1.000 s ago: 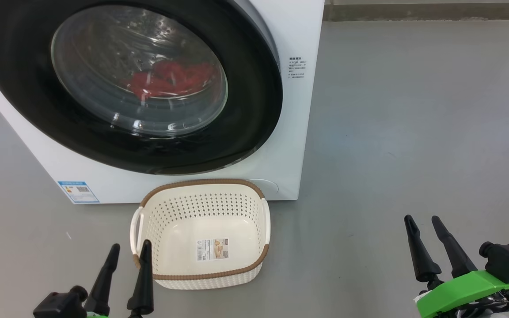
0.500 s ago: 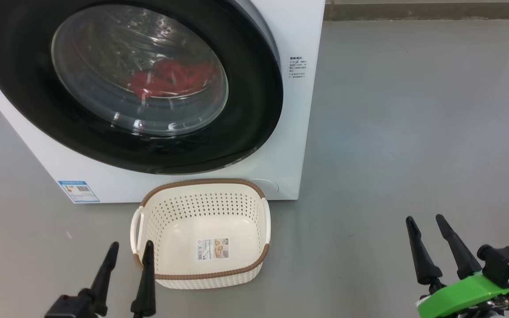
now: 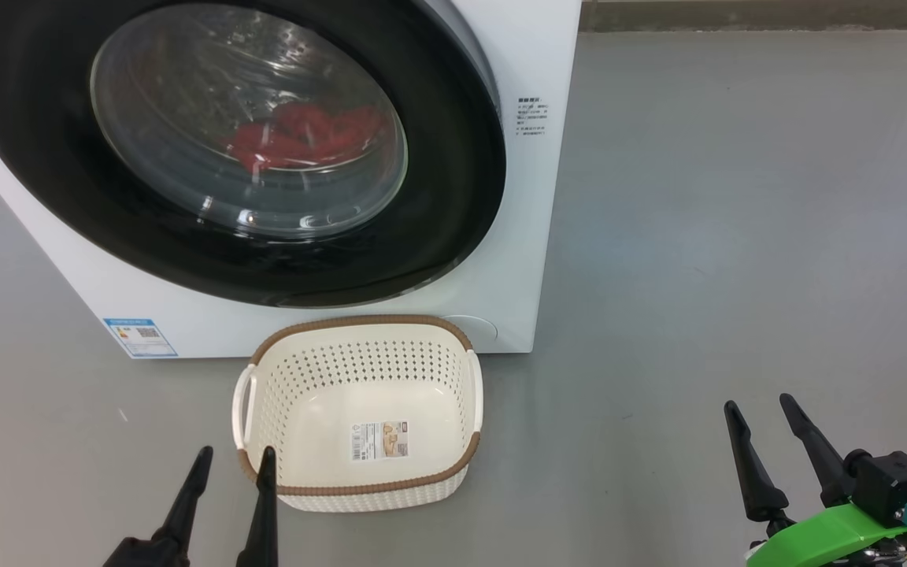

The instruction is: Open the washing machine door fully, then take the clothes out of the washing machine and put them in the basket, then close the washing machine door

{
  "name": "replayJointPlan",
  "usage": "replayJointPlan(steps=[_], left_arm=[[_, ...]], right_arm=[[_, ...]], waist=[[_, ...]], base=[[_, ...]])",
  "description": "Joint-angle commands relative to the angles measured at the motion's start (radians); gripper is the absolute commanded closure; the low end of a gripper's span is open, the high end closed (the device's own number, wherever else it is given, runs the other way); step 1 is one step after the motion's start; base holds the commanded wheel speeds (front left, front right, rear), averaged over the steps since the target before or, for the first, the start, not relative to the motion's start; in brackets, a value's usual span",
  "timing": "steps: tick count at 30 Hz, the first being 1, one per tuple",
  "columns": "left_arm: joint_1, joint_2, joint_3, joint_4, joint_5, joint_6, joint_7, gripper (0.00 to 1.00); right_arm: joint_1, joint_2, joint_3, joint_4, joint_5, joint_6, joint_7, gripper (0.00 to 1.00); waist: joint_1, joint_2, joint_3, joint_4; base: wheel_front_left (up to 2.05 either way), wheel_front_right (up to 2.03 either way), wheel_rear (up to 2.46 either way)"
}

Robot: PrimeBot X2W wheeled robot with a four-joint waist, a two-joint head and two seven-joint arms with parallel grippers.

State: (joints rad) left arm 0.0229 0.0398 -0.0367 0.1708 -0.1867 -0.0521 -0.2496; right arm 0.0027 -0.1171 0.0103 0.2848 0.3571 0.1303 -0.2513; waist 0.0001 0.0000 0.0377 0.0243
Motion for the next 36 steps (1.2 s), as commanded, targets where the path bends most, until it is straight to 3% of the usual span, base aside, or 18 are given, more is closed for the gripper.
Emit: replayJointPlan(steps=[1,22,23,24,26,36], left_arm=[[-0.018,0.01,0.033,-0.016,-0.004,0.002,-0.012,0.0],[-0.028,0.01,0.027,-0.031,-0.002,-0.004,-0.012,0.0],[-0.029,0.01,0.025,-0.032,-0.002,-0.004,-0.012,0.0],[-0.03,0.01,0.023,-0.034,-0.003,-0.003,-0.012,0.0],[-0.032,0.01,0.018,-0.037,-0.006,-0.002,-0.012,0.0],[-0.048,0.01,-0.007,-0.049,-0.012,0.002,-0.012,0.0]], right_arm=[[-0.004,-0.015,0.014,-0.016,-0.007,0.0,-0.01,0.0],[-0.012,0.006,0.001,-0.041,0.02,0.0,-0.01,0.0],[-0.014,0.01,0.0,-0.046,0.035,0.0,-0.01,0.2],[-0.018,0.015,-0.001,-0.051,0.052,0.0,-0.01,0.51],[-0.029,0.019,0.01,-0.059,0.089,0.0,-0.01,1.0],[-0.189,0.037,0.035,-0.126,0.321,0.0,-0.01,1.0]], waist=[[-0.0001,0.0,0.001,0.0],[-0.0001,0.0,0.003,0.002],[-0.0001,0.0,0.004,0.003],[-0.0001,0.0,0.004,0.004],[-0.0001,0.0,0.006,0.007],[-0.0001,0.0,0.025,0.022]], base=[[0.0,0.0,0.0],[0.0,0.0,0.0],[0.0,0.0,0.0],[0.0,0.0,0.0],[0.0,0.0,0.0],[0.0,0.0,0.0]])
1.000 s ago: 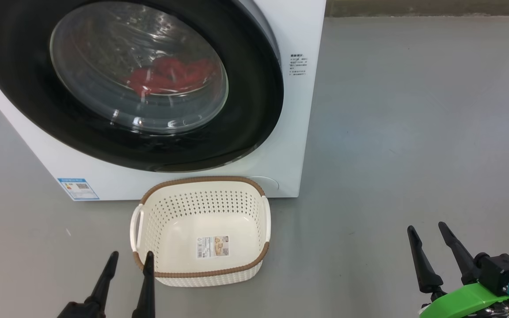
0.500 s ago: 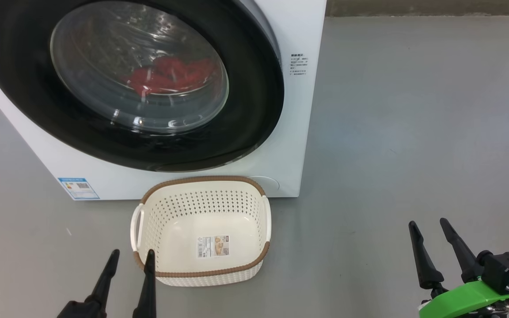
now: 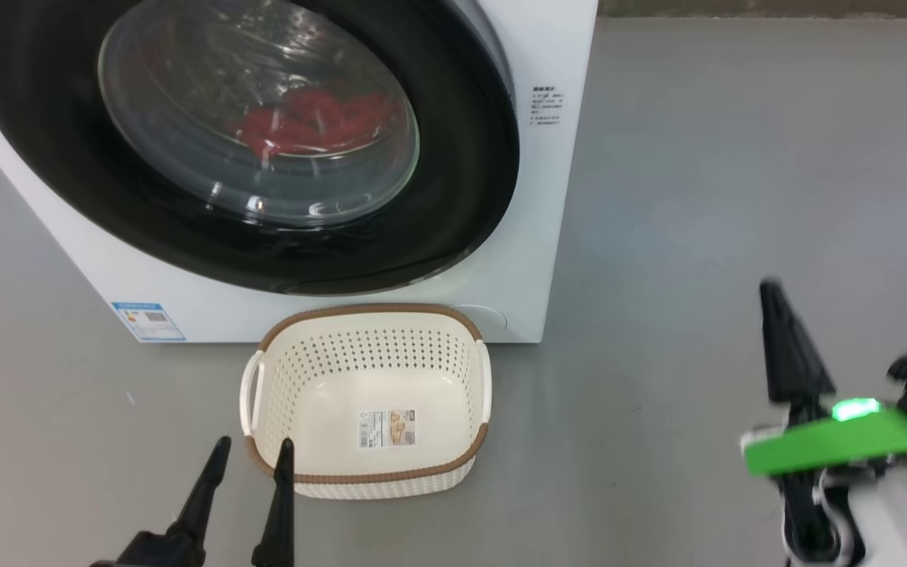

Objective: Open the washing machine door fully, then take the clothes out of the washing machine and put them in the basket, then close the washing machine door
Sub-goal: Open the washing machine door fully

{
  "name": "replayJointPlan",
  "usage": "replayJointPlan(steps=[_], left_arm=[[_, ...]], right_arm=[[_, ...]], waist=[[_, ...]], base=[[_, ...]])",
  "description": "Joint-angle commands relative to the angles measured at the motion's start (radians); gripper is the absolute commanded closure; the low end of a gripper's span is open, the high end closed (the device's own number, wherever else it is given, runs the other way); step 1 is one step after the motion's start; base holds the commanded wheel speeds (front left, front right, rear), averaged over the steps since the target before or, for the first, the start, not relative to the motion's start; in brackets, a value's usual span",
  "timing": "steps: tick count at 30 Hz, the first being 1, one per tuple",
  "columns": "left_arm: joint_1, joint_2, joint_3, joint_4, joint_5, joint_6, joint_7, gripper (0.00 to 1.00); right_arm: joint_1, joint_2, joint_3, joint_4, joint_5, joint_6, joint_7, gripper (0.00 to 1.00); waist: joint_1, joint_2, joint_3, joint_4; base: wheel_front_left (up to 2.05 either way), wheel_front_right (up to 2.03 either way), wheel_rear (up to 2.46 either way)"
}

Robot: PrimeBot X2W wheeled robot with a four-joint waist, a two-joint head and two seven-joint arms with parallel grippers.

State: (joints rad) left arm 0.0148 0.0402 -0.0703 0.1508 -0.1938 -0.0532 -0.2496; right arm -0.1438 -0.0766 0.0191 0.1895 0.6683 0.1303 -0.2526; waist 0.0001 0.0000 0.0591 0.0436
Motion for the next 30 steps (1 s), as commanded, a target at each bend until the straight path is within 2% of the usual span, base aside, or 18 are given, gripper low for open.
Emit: replayJointPlan(steps=[1,5,19,24,30], left_arm=[[-0.042,0.01,0.024,-0.031,-0.005,0.003,-0.012,0.0],[-0.056,0.01,0.006,-0.031,-0.008,0.002,-0.012,0.0],[-0.099,0.01,-0.04,-0.042,-0.028,0.012,-0.012,0.0],[-0.127,0.01,-0.065,-0.044,-0.035,0.016,-0.012,0.0],[-0.15,0.01,-0.087,-0.046,-0.044,0.022,-0.012,0.0]], right_arm=[[-0.068,-0.002,0.025,-0.033,0.034,0.0,-0.009,1.0],[-0.168,-0.009,0.022,-0.029,0.118,0.0,-0.009,1.0],[-0.459,-0.115,0.088,0.046,0.29,0.0,-0.009,1.0],[-0.554,-0.165,0.15,0.11,0.409,0.0,-0.009,1.0],[-0.667,-0.231,0.275,0.181,0.584,0.0,0.018,1.0]], waist=[[-0.0001,0.0,0.008,0.005],[-0.0001,0.0,0.022,0.024],[-0.0001,0.0,0.102,0.085],[-0.0001,0.0,0.14,0.11],[-0.0001,0.0,0.181,0.135]], base=[[0.0,0.0,0.0],[0.0,0.0,0.0],[0.0,0.0,0.0],[0.0,0.0,0.0],[0.0,0.0,0.0]])
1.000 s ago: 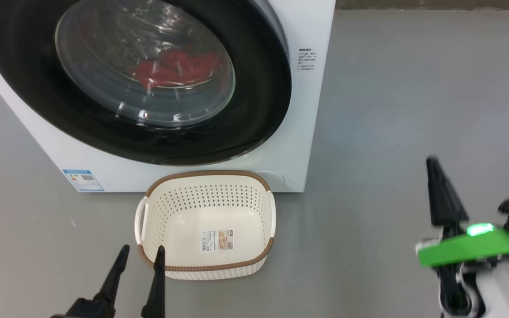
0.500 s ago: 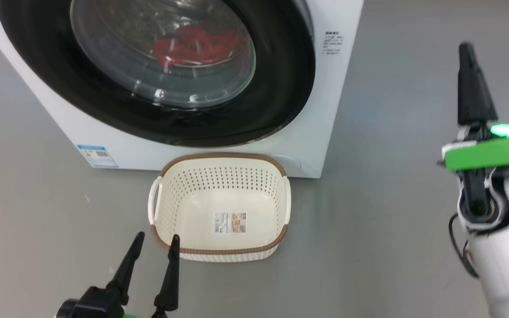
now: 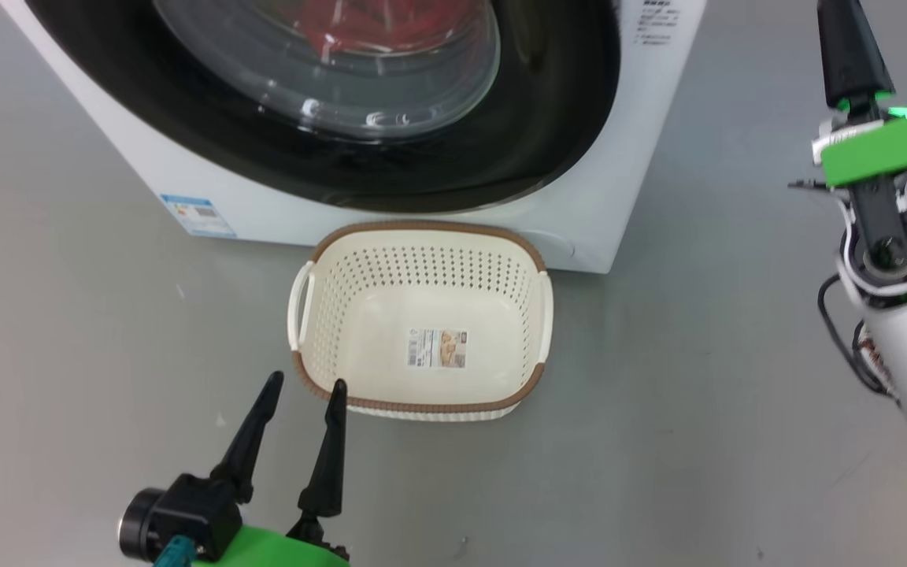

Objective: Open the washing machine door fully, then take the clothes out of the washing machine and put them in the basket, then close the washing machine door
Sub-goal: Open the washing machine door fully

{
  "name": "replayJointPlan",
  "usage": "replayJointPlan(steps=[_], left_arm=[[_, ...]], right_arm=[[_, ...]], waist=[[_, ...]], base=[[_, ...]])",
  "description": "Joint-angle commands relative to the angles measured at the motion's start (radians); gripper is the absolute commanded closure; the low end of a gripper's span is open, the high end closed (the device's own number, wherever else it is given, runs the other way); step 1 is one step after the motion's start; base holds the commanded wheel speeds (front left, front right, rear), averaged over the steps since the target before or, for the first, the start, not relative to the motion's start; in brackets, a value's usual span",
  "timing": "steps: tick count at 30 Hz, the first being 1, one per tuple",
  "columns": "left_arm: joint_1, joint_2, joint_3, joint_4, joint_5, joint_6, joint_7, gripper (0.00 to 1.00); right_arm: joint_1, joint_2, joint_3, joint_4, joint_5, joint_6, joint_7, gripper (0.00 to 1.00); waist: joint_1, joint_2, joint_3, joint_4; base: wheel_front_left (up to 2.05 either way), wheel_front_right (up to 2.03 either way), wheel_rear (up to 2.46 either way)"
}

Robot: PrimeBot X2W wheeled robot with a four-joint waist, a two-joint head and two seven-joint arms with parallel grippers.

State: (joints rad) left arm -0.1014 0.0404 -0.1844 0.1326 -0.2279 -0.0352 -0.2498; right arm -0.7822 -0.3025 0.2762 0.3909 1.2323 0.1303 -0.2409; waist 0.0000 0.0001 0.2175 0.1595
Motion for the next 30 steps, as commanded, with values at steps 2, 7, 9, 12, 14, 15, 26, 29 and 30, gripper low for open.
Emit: replayJointPlan(steps=[2,7,9,12,14,15,26,29,30], left_arm=[[-0.042,0.01,0.021,-0.028,-0.014,0.007,-0.012,0.0],[-0.065,0.01,0.003,-0.031,-0.024,0.012,-0.012,0.0],[-0.074,0.01,-0.003,-0.032,-0.027,0.014,-0.012,0.0],[-0.086,0.01,-0.012,-0.033,-0.032,0.016,-0.012,0.0],[-0.092,0.01,-0.016,-0.034,-0.034,0.018,-0.012,0.0],[-0.095,0.01,-0.018,-0.035,-0.035,0.018,-0.012,0.0],[-0.135,0.01,-0.051,-0.05,-0.053,0.024,-0.012,0.0],[-0.149,0.01,-0.062,-0.053,-0.058,0.027,-0.012,0.0],[-0.149,0.01,-0.062,-0.053,-0.058,0.027,-0.012,0.0]], right_arm=[[-0.062,-0.023,0.053,-0.012,0.077,0.0,0.039,1.0],[-0.137,-0.06,0.103,-0.002,0.222,0.0,0.154,1.0],[-0.163,-0.067,0.106,0.01,0.283,0.0,0.219,1.0],[-0.199,-0.079,0.103,0.031,0.358,0.0,0.328,1.0],[-0.221,-0.085,0.093,0.054,0.406,0.0,0.405,1.0],[-0.233,-0.088,0.089,0.065,0.426,0.0,0.447,1.0],[-0.397,-0.078,0.037,0.272,0.545,0.0,0.774,1.0],[-0.436,-0.066,0.034,0.309,0.551,0.0,0.818,1.0],[-0.436,-0.066,0.034,0.309,0.551,0.0,0.818,1.0]], waist=[[0.0,-0.0001,0.036,0.027],[0.0,-0.0001,0.071,0.046],[0.0,-0.0001,0.084,0.054],[0.0,-0.0001,0.103,0.064],[0.0,-0.0001,0.114,0.071],[0.0,-0.0001,0.121,0.074],[0.0,-0.0001,0.203,0.105],[0.0,-0.0001,0.223,0.113],[0.0,-0.0001,0.223,0.113]], base=[[0.0,0.0,0.0],[0.0,0.0,0.0],[0.0,0.0,0.0],[0.0,0.0,0.0],[0.0,0.0,0.0],[0.0,0.0,0.0],[0.0,0.0,0.0],[0.0,0.0,0.0],[0.0,0.0,0.0]])
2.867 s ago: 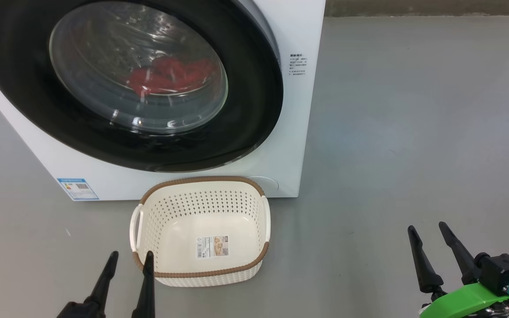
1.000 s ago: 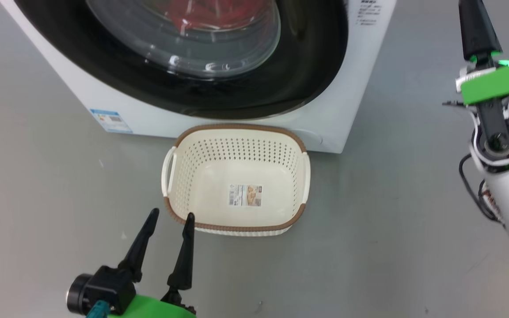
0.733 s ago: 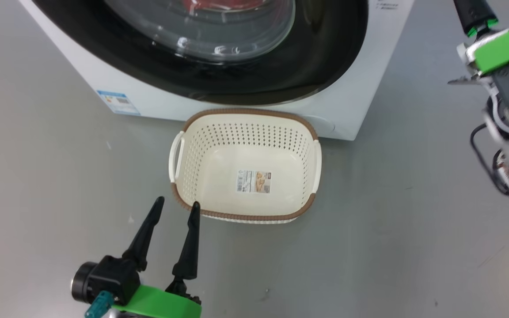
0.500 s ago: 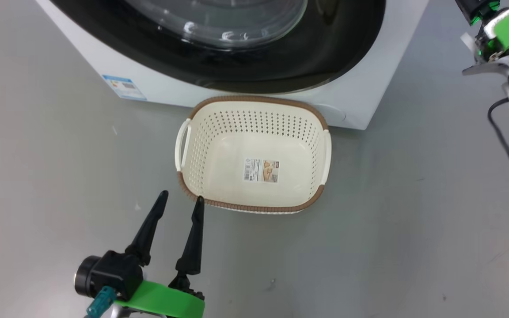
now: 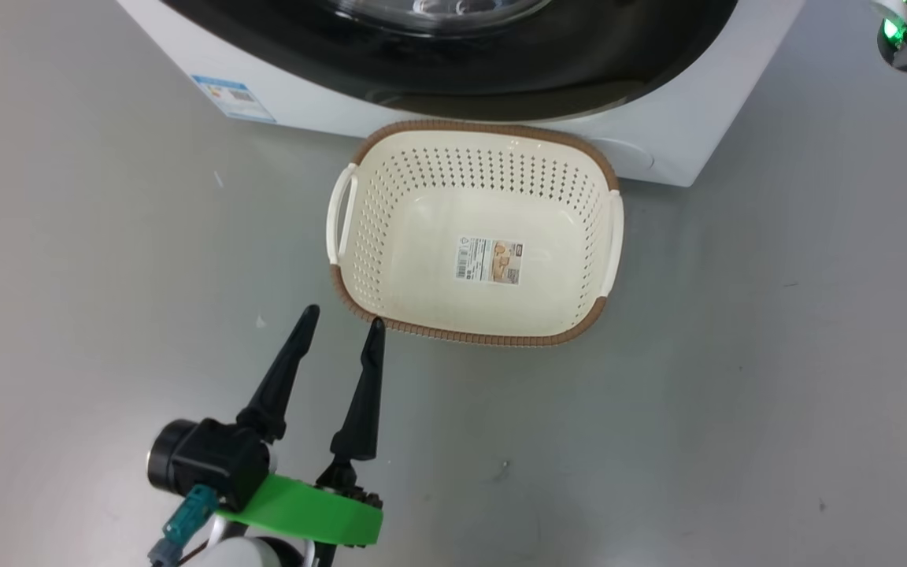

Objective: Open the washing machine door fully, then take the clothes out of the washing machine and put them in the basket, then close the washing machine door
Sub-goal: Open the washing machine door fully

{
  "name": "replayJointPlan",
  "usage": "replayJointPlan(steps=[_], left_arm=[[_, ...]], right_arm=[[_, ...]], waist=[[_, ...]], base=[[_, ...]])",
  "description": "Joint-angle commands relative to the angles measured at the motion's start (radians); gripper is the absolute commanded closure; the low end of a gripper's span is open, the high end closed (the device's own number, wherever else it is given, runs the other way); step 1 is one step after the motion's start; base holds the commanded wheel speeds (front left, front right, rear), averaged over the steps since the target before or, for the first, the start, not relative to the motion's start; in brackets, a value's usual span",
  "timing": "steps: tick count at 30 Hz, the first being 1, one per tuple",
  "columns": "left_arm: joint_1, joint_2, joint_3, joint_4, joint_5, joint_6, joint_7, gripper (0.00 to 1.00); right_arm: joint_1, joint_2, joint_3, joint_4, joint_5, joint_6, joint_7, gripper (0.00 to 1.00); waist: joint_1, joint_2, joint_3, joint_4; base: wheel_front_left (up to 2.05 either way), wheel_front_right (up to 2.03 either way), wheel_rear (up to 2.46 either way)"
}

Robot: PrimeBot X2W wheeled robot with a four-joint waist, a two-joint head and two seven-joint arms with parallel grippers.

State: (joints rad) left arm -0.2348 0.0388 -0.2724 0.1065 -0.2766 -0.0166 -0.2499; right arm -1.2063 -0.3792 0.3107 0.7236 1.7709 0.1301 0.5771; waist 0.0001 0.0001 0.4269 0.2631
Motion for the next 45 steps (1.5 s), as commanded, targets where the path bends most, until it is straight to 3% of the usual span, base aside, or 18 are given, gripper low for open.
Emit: replayJointPlan(steps=[1,18,45], left_arm=[[-0.021,0.011,0.022,-0.028,-0.012,0.009,-0.012,0.0],[-0.064,0.011,-0.02,-0.037,-0.035,0.025,-0.012,0.0],[0.044,0.011,-0.031,-0.007,-0.014,0.011,-0.012,0.0]], right_arm=[[-0.025,0.012,0.0,-0.015,0.011,0.001,0.012,1.0],[-0.114,0.044,-0.002,0.062,-0.028,0.001,0.118,1.0],[0.27,0.114,-0.013,-0.148,-0.075,0.001,0.233,1.0]], waist=[[-0.0001,-0.0001,0.02,0.013],[-0.0001,-0.0001,0.061,0.039],[-0.0001,-0.0001,-0.156,0.03]], base=[[0.0,0.0,0.0],[0.0,0.0,0.0],[0.0,0.0,0.0]])
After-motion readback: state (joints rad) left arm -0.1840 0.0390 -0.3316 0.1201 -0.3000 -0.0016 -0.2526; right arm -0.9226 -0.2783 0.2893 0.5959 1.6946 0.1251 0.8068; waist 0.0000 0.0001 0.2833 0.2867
